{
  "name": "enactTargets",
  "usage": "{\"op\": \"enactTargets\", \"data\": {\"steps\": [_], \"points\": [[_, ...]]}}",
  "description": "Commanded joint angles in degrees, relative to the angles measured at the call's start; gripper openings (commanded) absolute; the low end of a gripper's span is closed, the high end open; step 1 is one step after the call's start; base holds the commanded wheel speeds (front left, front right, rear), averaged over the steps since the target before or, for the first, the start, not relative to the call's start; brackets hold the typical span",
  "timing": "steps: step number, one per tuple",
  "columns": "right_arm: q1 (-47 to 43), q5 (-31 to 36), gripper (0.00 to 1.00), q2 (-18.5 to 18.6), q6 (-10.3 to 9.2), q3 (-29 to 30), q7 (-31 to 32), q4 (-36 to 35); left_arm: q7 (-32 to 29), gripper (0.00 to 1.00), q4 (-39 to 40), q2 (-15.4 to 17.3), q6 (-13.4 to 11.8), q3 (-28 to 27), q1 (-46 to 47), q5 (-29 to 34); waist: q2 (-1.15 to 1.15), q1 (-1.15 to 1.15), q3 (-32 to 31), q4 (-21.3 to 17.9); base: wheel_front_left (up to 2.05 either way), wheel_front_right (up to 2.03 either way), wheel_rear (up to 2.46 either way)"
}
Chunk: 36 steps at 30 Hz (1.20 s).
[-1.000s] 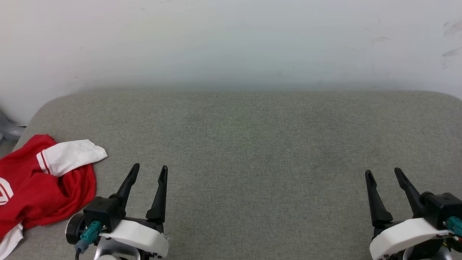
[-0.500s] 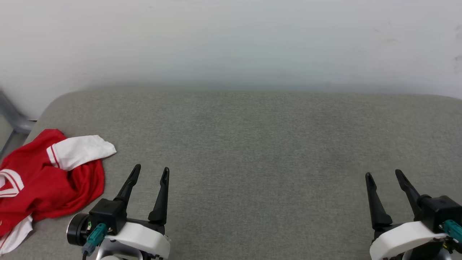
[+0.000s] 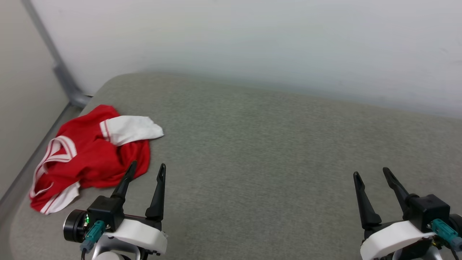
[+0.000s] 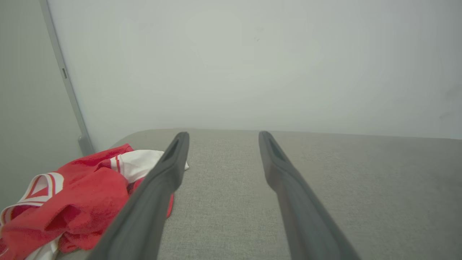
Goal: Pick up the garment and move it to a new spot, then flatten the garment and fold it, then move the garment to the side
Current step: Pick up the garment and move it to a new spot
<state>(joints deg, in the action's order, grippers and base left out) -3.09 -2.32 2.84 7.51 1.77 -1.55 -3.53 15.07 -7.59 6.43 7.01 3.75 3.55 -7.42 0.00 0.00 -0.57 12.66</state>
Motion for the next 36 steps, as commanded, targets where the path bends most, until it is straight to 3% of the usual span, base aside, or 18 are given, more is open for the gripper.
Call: {"op": "enactTargets", "data": {"steps": [1, 12, 21, 29, 36], "points": [[0.7, -0.5, 1.00, 0.1, -0.04, -0.3, -0.4, 0.2, 0.2, 1.00, -0.3, -0.2, 0.1, -0.3, 0.5, -0.3, 0.00, 0.00, -0.1, 3.2, 0.00, 0.00, 0.00], [1.7, -1.3, 1.00, 0.1, -0.04, -1.3, -1.3, 1.0, 0.2, 1.00, -1.1, -0.2, 0.1, -2.9, 0.1, -1.4, 0.00, 0.00, -0.1, 12.2, 0.00, 0.00, 0.00], [2.5, -1.6, 1.00, 0.1, -0.04, -1.0, -1.7, 1.1, 0.2, 1.00, -1.9, -0.5, 0.1, -4.4, 0.6, -2.1, 0.00, 0.00, 0.7, 15.8, 0.00, 0.00, 0.00], [4.0, 0.2, 1.00, 0.1, -0.04, -0.7, -0.4, -0.3, 0.2, 1.00, -4.1, -1.1, -0.2, -5.2, 6.2, -3.2, 0.00, 0.00, 4.0, 15.2, 0.00, 0.00, 0.00], [6.4, 2.8, 1.00, 0.1, -0.04, -0.9, 1.9, -3.4, -1.3, 1.00, -9.6, 1.3, 0.1, -6.7, 15.9, -6.0, 0.00, 0.00, 10.2, 11.8, 0.00, 0.00, 0.00]]}}
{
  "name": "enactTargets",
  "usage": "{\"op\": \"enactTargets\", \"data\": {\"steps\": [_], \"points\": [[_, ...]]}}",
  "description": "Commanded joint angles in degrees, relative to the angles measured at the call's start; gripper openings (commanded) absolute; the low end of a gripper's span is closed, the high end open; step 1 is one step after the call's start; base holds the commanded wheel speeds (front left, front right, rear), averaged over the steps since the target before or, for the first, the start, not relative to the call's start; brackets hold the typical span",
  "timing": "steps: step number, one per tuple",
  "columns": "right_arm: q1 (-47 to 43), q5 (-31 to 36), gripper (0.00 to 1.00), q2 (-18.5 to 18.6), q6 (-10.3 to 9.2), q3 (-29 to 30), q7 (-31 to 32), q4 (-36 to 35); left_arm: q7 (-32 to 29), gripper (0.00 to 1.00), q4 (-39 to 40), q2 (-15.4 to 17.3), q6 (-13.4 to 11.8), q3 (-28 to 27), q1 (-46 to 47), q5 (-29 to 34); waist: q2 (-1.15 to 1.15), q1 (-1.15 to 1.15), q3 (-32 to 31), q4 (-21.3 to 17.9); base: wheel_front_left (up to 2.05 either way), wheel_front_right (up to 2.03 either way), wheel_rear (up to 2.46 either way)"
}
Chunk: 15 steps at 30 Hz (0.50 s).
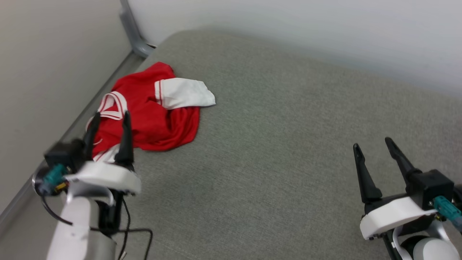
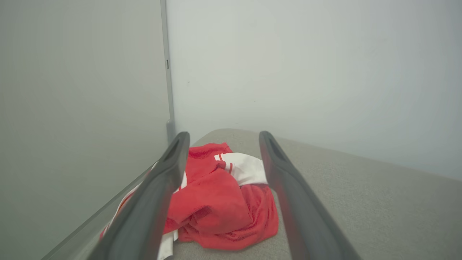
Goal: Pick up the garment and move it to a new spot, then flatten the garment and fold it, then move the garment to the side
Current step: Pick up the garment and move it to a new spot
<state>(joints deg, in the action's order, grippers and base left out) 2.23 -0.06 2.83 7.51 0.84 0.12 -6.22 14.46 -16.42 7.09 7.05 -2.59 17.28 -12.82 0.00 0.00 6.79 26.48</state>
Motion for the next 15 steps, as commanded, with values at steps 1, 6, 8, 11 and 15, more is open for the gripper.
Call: {"op": "enactTargets", "data": {"steps": [1, 6, 8, 11, 15], "points": [[1.5, 0.9, 1.00, 0.1, -0.04, 0.0, 0.4, -1.0, -1.3, 1.00, -1.5, 1.1, 0.1, -0.7, 3.8, -1.4, 0.00, 0.00, 3.8, -2.5, 0.00, 0.00, 0.00], [3.7, 1.9, 1.00, 0.1, -0.04, 0.0, 1.3, -3.0, -8.6, 1.00, -5.7, 5.8, 0.3, -1.0, 11.4, -5.3, 0.00, 0.00, 8.8, -5.3, 0.00, 0.00, 0.00], [4.7, 2.3, 1.00, 0.1, -0.04, -0.1, 1.5, -3.7, -12.2, 1.00, -7.3, 8.6, 0.4, -0.5, 14.1, -6.7, 0.00, 0.00, 10.7, -6.4, 0.00, 0.00, 0.00], [6.3, 3.0, 1.00, 0.1, -0.04, 0.0, 1.7, -4.3, -20.2, 1.00, -9.5, 12.4, 0.5, 1.8, 18.0, -11.1, 0.00, 0.00, 13.6, -7.8, 0.00, 0.00, 0.00], [7.8, 3.4, 1.00, 0.1, -0.04, -0.1, 1.4, -4.8, -27.1, 1.00, -11.3, 17.1, 0.4, 4.3, 20.5, -16.0, 0.00, 0.00, 16.3, -9.0, 0.00, 0.00, 0.00]]}}
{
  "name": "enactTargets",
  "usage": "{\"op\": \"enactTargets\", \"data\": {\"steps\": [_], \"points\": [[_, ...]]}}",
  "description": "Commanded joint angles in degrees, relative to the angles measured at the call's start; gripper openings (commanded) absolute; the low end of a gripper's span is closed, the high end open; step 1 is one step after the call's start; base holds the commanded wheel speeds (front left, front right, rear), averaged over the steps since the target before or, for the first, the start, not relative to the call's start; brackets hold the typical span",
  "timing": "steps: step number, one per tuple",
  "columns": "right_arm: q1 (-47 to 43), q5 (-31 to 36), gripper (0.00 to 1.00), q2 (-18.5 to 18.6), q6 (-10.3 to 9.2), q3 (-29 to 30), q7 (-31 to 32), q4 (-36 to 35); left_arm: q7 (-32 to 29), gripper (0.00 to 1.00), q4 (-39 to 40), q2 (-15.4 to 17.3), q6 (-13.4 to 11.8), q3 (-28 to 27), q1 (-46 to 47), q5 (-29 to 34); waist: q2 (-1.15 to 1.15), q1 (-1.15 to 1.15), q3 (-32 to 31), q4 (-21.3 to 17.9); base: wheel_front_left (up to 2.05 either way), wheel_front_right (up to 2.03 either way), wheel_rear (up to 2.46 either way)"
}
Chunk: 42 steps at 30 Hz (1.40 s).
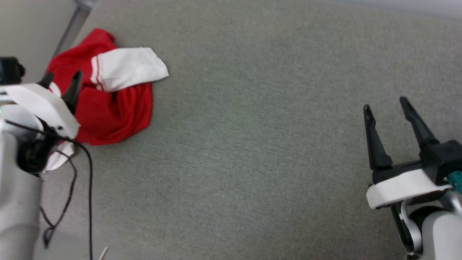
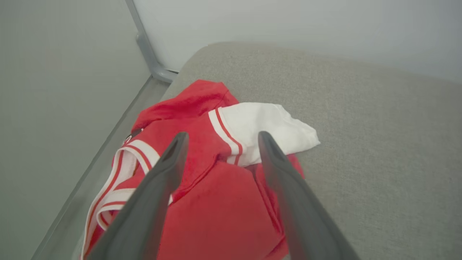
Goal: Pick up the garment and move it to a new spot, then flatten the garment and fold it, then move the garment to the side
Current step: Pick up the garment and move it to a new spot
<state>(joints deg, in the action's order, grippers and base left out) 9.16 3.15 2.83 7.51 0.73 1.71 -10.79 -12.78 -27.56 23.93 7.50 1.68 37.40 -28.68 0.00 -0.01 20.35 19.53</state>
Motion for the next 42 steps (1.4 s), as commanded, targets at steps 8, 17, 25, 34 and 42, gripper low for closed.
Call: {"op": "enactTargets", "data": {"steps": [8, 17, 25, 34, 42], "points": [[4.4, 0.8, 1.00, 0.1, -0.04, -0.3, -0.9, 0.0, -17.5, 1.00, -6.9, 9.8, 0.0, 7.1, 5.9, -11.2, 0.00, 0.01, 8.9, -4.7, 0.00, 0.00, 0.00], [6.4, 1.0, 1.00, 0.1, -0.04, -0.3, -1.5, 1.0, -22.9, 0.48, -14.5, 9.4, 0.0, 12.0, 6.7, -17.6, 0.00, 0.01, 10.8, -6.4, 0.00, 0.00, 0.00], [5.1, 0.7, 1.00, 0.1, -0.04, 0.4, -1.6, 1.4, -13.3, 0.00, -17.2, 9.6, 0.1, 14.0, 7.8, -17.6, 0.00, 0.01, 7.2, -6.4, 0.00, 0.00, 0.00], [2.2, -1.0, 1.00, 0.1, -0.04, 1.1, -2.1, 2.5, 5.9, 0.00, -19.9, 9.6, -0.1, 14.3, 9.9, -12.7, 0.00, 0.01, -0.5, -5.6, 0.00, 0.00, 0.00], [-0.8, -2.9, 1.00, 0.1, -0.04, 2.3, -2.7, 3.6, 22.4, 0.00, -17.7, 8.1, -1.9, 14.5, 11.1, -8.6, 0.00, 0.01, -7.7, -6.0, 0.00, 0.00, 0.00]]}}
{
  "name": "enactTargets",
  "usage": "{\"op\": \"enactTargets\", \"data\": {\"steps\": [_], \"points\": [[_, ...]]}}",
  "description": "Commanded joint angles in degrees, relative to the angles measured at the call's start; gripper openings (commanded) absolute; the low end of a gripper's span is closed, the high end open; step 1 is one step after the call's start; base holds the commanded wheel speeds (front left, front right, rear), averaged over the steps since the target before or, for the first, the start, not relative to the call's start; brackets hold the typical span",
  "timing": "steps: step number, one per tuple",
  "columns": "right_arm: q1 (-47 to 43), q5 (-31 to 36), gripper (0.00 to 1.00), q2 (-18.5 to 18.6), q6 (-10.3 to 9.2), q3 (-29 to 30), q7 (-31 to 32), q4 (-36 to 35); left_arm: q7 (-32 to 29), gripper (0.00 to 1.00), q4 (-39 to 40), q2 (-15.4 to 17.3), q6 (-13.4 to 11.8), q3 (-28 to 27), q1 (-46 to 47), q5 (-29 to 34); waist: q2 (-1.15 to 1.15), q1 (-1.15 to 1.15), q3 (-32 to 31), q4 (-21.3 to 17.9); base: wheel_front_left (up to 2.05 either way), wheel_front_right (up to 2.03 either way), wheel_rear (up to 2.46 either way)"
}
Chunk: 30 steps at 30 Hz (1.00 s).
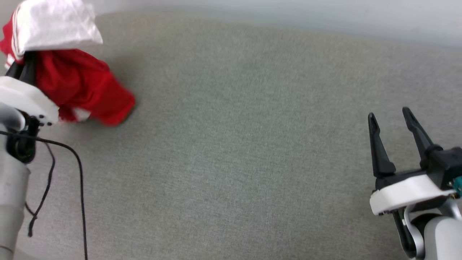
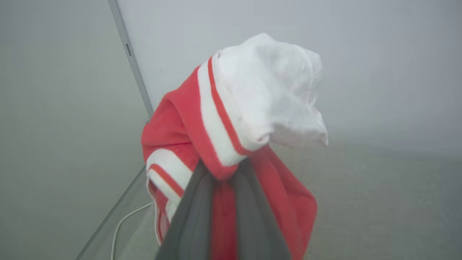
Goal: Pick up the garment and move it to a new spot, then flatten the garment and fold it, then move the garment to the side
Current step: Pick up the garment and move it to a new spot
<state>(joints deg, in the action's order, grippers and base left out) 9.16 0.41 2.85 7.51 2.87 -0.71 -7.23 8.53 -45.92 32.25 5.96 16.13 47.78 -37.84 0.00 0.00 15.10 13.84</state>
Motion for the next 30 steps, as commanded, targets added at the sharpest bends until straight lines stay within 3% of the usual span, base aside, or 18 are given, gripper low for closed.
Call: {"op": "enactTargets", "data": {"steps": [1, 12, 22, 25, 30], "points": [[-1.3, -0.5, 1.00, 0.1, -0.04, 0.4, -0.3, 0.1, 2.4, 0.00, 1.2, -0.7, -0.6, 0.1, 0.7, 0.8, 0.00, 0.00, -3.3, -0.5, 0.00, 0.00, 0.00], [-5.9, -2.7, 1.00, 0.0, -0.04, 2.2, -0.2, 0.2, 6.5, 0.00, 16.5, -5.3, -3.9, -0.5, -5.9, 2.5, 0.00, 0.00, -10.1, -5.6, 0.00, 0.00, 0.00], [-8.0, -3.0, 1.00, 0.0, -0.04, 1.4, 0.5, -0.3, 4.3, 0.00, 31.7, -11.1, -6.7, 5.0, -17.9, 1.9, 0.00, 0.00, -10.7, -14.6, 0.00, 0.00, 0.00], [-8.2, -3.1, 1.00, 0.0, -0.04, 1.7, 0.6, -0.6, 3.6, 0.00, 34.8, -13.4, -6.7, 7.8, -21.0, 2.0, 0.00, 0.00, -9.8, -16.6, 0.00, 0.00, 0.00], [-7.8, -3.3, 1.00, 0.0, -0.04, 1.4, 0.5, -1.1, 1.5, 0.00, 36.8, -16.8, -4.3, 14.6, -24.4, 2.8, 0.00, 0.00, -7.5, -18.8, 0.00, 0.00, 0.00]]}}
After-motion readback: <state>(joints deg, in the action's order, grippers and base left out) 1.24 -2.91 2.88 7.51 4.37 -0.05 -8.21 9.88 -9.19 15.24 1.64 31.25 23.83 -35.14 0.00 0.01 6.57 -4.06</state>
